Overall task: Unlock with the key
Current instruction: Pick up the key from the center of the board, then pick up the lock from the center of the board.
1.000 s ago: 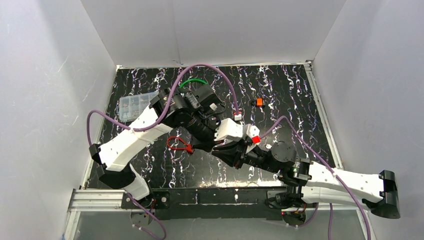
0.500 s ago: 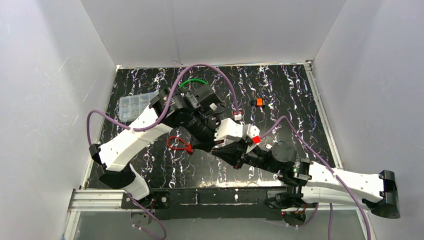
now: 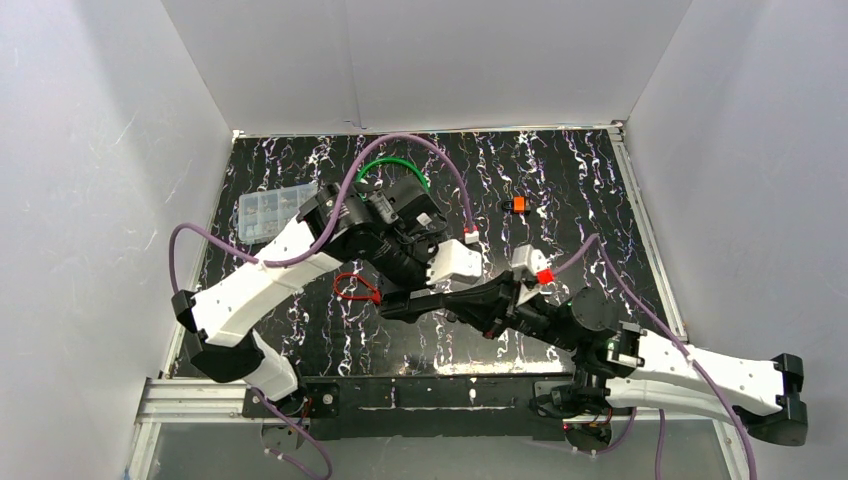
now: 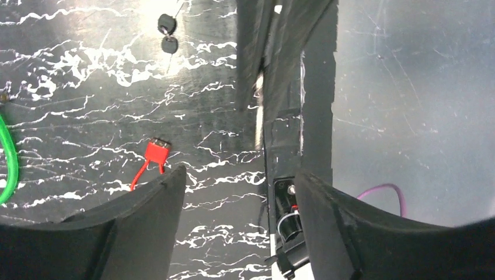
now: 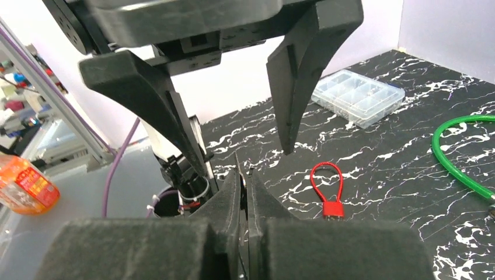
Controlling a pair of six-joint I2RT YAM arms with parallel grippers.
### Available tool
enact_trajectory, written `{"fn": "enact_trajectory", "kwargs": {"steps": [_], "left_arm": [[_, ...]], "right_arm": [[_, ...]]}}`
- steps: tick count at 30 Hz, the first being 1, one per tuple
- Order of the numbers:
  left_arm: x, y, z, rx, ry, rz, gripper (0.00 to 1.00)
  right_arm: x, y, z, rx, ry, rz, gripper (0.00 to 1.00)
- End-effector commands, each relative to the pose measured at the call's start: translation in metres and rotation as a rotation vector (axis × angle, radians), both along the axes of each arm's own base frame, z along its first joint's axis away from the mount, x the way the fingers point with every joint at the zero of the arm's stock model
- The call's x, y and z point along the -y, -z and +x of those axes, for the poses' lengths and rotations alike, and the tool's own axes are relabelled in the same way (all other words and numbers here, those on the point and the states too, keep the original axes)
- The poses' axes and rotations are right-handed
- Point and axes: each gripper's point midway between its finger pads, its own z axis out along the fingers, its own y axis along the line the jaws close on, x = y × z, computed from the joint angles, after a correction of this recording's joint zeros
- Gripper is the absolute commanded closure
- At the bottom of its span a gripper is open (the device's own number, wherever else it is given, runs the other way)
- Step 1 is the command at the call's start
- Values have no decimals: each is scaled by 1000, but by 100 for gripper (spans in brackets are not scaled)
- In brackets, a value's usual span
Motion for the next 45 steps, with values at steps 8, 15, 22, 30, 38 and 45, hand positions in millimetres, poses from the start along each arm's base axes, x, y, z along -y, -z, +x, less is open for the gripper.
{"fn": "enact_trajectory", "kwargs": {"steps": [8,15,22,30,38,45], "left_arm": [[-28,-44,69,208,-253,-353,11],[-64,78,75,296,-63,-305,2],[-91,162,104,107,-54,-199,3],[-102,216,155,165,75,-147,12],[-105,256,177,208,176,-101,35],[-101,251,168,164,164,-118,35]], "right_arm": [[29,20,4,-130,69,-5,99],[40,32,7,-177,105,-30,99],[47,34,14,-177,156,-35,99],[54,32,20,-195,198,-14,99],[60,32,27,-206,248,-7,99],[65,29,31,-206,279,-11,99]]}}
